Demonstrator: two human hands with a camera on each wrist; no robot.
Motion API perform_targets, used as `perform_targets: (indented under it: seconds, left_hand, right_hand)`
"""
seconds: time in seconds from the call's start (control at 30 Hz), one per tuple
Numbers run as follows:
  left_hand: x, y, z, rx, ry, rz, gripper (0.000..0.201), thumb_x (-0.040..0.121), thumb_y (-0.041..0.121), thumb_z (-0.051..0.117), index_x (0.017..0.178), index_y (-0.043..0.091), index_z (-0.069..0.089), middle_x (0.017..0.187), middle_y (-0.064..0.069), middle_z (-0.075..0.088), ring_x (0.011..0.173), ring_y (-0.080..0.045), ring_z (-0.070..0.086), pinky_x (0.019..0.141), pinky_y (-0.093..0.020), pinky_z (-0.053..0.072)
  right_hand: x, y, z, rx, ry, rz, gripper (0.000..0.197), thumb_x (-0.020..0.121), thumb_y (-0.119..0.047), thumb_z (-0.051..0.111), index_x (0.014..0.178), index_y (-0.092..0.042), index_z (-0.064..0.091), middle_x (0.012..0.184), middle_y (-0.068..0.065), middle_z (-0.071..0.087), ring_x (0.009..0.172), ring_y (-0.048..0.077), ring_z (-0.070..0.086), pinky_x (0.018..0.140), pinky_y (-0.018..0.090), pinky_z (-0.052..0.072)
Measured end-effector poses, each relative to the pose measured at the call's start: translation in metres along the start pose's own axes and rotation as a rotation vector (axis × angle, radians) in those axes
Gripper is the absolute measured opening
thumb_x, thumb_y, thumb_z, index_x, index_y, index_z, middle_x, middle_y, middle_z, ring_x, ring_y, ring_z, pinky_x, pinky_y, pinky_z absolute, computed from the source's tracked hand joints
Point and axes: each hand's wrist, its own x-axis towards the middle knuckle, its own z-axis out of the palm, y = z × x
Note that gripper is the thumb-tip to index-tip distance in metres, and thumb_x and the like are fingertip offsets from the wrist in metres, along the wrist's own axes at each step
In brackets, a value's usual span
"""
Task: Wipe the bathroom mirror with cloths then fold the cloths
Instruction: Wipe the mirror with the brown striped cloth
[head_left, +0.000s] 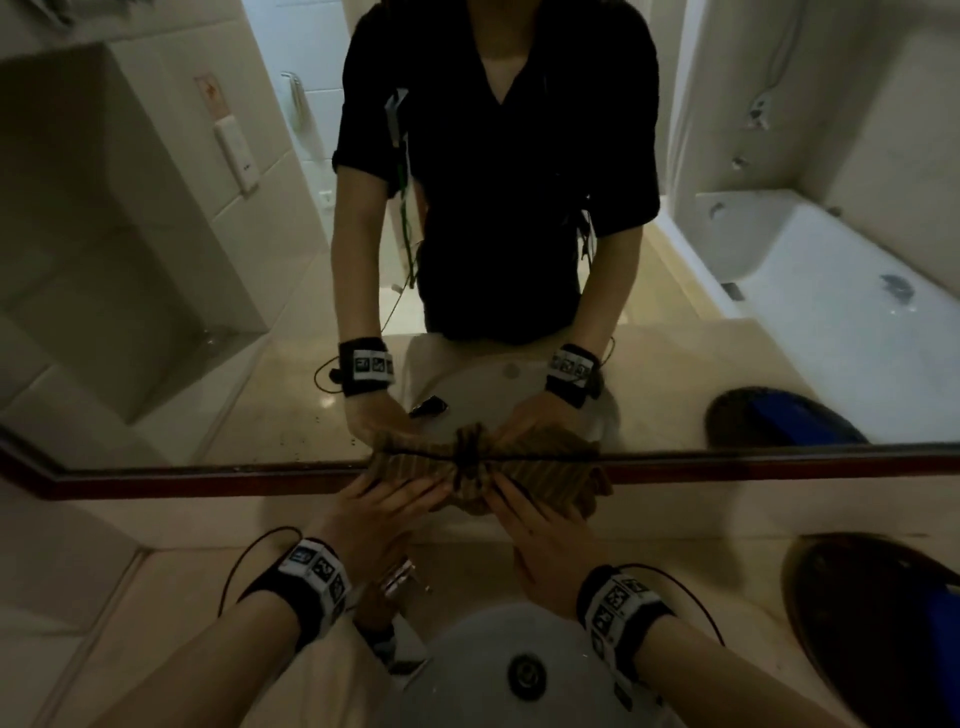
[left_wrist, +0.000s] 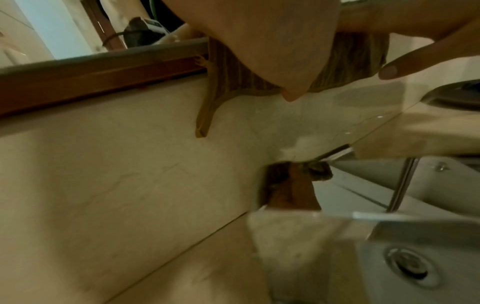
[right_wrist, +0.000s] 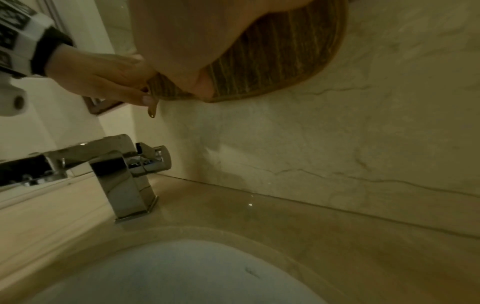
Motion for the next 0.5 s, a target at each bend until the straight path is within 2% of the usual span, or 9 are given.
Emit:
perform_targets:
  seconds: [0.03,0.1,0.13,0.2,0.27,0.37,0.43,0.47,0.5]
  left_hand:
    - [-0.011,-0.01,0.002,-0.01,-0.019,-0.01,0.081,0.081,0.046,0.05,0.152,0.027,0.015,0.151,0.007,0.032,0.123,-0.019,0.044,0.115,-0.048,0.005]
    - [-0.035,-0.03,0.006,-0.052,-0.042,-0.036,0.077,0.085,0.045,0.038,0.153,0.027,0.006,0.16,0.008,0.007,0.124,-0.02,0.042,0.115,-0.047,-0.001]
    - [-0.048,-0.04,0.01,-0.061,-0.039,-0.054,0.073,0.089,0.045,0.033,0.152,0.026,0.003,0.16,0.007,0.002,0.123,-0.02,0.04,0.115,-0.046,-0.002]
    - [-0.075,-0.063,0.02,-0.066,-0.035,-0.108,0.06,0.097,0.044,0.018,0.153,0.026,0.002,0.154,0.006,0.028,0.119,-0.02,0.045,0.116,-0.043,-0.004]
    - [-0.099,-0.086,0.029,-0.083,-0.081,-0.162,0.057,0.099,0.044,0.006,0.153,0.027,0.002,0.138,0.004,0.051,0.108,-0.021,0.058,0.116,-0.042,-0.002]
    - [-0.117,-0.115,0.035,-0.072,-0.101,-0.142,0.055,0.099,0.044,0.007,0.153,0.03,0.005,0.142,0.006,0.048,0.103,-0.02,0.064,0.106,-0.047,0.023]
    - [-0.116,-0.124,0.033,-0.077,-0.054,-0.094,0.056,0.098,0.043,0.018,0.152,0.031,0.011,0.145,0.007,0.045,0.101,-0.017,0.064,0.1,-0.046,0.03]
    - [-0.115,-0.128,0.032,-0.078,-0.017,-0.084,0.056,0.098,0.042,0.02,0.152,0.031,0.012,0.143,0.008,0.046,0.098,-0.017,0.064,0.098,-0.045,0.033]
    - [-0.111,-0.129,0.03,-0.074,0.023,-0.077,0.056,0.098,0.042,0.019,0.152,0.031,0.011,0.141,0.007,0.048,0.095,-0.016,0.064,0.095,-0.044,0.038]
  right_hand:
    - [0.007,-0.01,0.001,0.006,-0.015,-0.018,0.091,0.074,-0.032,0.065,0.153,-0.019,0.021,0.159,0.002,0.022,0.124,0.02,0.052,0.09,0.045,0.049]
    - [0.026,-0.031,0.005,-0.003,-0.016,-0.059,0.092,0.072,-0.031,0.065,0.153,-0.019,0.022,0.159,0.002,0.022,0.124,0.02,0.052,0.092,0.043,0.048]
    - [0.035,-0.042,0.006,-0.002,-0.015,-0.075,0.091,0.071,-0.03,0.065,0.152,-0.02,0.025,0.158,0.001,0.024,0.123,0.019,0.053,0.091,0.042,0.049]
    - [0.059,-0.07,0.014,-0.005,-0.021,-0.109,0.09,0.071,-0.032,0.068,0.151,-0.021,0.028,0.156,0.0,0.026,0.123,0.02,0.053,0.089,0.041,0.051]
    - [0.081,-0.097,0.02,0.003,-0.043,-0.105,0.09,0.071,-0.033,0.072,0.149,-0.023,0.029,0.155,-0.002,0.025,0.123,0.021,0.054,0.084,0.042,0.053]
    - [0.098,-0.122,0.019,0.004,-0.121,-0.055,0.085,0.084,-0.029,0.061,0.152,-0.03,0.01,0.16,-0.006,0.005,0.132,0.024,0.045,0.094,0.048,0.046]
    - [0.098,-0.122,0.012,0.008,-0.18,-0.021,0.082,0.092,-0.025,0.05,0.15,-0.037,-0.007,0.161,-0.013,-0.009,0.14,0.026,0.032,0.107,0.049,0.035]
    - [0.099,-0.123,0.007,-0.004,-0.135,-0.01,0.084,0.09,-0.025,0.052,0.151,-0.036,-0.004,0.161,-0.012,-0.004,0.141,0.027,0.033,0.11,0.049,0.035]
    - [0.099,-0.119,0.003,-0.052,-0.073,-0.003,0.086,0.085,-0.027,0.06,0.153,-0.032,0.007,0.16,-0.01,0.01,0.138,0.028,0.037,0.109,0.049,0.036]
